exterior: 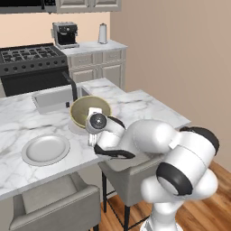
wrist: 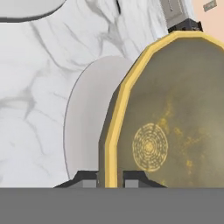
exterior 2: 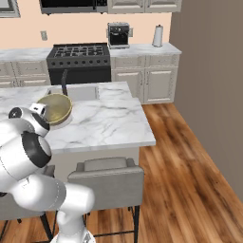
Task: Move the bowls from the cabinet to the plates on the dining table.
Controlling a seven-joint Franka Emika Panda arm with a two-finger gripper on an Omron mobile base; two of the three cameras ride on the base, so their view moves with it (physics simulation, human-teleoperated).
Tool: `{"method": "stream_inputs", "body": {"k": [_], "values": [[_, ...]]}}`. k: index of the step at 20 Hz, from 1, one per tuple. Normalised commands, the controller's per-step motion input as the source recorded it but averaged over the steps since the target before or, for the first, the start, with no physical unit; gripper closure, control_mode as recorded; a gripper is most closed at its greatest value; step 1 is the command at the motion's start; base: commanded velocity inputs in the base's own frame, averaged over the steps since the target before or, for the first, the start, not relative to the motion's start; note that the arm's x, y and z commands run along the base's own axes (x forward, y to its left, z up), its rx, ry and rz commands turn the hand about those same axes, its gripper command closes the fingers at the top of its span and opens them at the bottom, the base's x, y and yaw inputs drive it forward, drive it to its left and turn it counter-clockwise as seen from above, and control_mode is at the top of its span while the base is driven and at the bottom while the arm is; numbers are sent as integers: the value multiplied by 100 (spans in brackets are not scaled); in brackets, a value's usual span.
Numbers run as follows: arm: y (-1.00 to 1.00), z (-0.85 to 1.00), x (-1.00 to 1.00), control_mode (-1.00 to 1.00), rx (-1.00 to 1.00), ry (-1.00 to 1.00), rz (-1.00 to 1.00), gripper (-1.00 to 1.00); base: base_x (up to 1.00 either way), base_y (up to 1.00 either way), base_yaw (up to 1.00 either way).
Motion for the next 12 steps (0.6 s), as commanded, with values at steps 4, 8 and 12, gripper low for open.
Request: {"method": "stream_inputs", "body": {"k": [4,8,12], "values": [[25,11,-4,-100,0,0,4,-100,0,0,0],[3,62,-38,-100,0,-2,0,-100,0,0,0],[0,73,-22,-100,0,-2,0,-100,0,0,0]]}}
